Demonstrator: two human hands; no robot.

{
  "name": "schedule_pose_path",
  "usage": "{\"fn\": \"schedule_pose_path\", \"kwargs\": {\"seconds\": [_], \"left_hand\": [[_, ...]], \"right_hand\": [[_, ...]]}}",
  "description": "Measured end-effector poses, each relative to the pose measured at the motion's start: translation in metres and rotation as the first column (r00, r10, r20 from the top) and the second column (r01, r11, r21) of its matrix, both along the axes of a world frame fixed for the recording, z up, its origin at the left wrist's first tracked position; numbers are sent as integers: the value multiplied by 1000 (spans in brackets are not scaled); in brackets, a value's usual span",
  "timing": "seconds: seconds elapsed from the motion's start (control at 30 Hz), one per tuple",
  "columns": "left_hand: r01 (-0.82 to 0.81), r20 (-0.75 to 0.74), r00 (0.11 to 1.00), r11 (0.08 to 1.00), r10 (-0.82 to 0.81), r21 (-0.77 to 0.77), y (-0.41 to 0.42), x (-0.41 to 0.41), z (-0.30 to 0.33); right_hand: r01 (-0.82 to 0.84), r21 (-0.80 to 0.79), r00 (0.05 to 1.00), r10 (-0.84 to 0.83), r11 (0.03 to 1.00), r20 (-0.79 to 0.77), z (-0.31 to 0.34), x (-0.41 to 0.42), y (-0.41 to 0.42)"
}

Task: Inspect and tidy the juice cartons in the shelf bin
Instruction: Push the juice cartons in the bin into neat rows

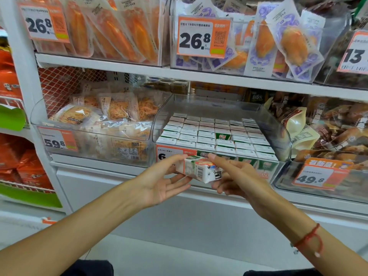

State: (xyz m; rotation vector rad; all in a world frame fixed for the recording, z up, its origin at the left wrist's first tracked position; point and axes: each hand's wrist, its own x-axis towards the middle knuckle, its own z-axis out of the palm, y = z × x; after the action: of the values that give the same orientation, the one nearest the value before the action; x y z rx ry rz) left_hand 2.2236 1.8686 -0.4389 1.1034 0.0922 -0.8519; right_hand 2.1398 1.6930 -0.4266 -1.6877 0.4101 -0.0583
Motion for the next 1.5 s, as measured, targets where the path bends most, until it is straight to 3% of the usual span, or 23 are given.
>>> {"fn": "schedule_pose_path", "kwargs": {"seconds": [0.1,0.2,0.33,0.43,0.5,0.63,0.83,1.0,1.13,1.2,1.33,1.5], "left_hand": [[-20,58,998,1000,20,-4,-2,-1,-2],[-80,354,932,997,73,5,-5,-1,4],[-85,781,624,995,17,46,-3,-10,18],[-36,912,398,993,-93,117,-5,-20,17],[-51,941,323,991,-99,122,-7,-21,14],[-62,935,351,995,-46,72,-7,-16,12],[-170,953,301,981,-35,90,-9,-8,16],[-244,971,238,969,23,37,-34,8,30],[-308,962,255,951,98,-15,-73,42,45],[-285,957,287,957,29,56,-94,57,48],[-206,946,274,950,-173,234,-118,78,39],[-227,890,43,863,-454,451,-114,101,47]], "right_hand": [[-45,-14,999,45,999,-6,-3,3,-5],[-162,-121,982,171,979,75,-8,3,-12],[-156,-477,889,333,865,313,-16,6,-18],[-49,-559,835,342,827,432,-19,9,-23],[11,-583,805,338,813,487,-19,10,-27],[165,-611,758,297,774,581,-16,9,-30],[418,-721,724,277,553,632,-14,10,-40],[426,-790,824,172,441,540,-13,16,-52],[247,-931,968,-13,268,252,-19,20,-80],[141,-963,990,-63,229,130,-24,21,-87],[126,-967,991,-82,220,111,-28,23,-89],[116,-962,992,-77,246,100,-29,22,-91]]}}
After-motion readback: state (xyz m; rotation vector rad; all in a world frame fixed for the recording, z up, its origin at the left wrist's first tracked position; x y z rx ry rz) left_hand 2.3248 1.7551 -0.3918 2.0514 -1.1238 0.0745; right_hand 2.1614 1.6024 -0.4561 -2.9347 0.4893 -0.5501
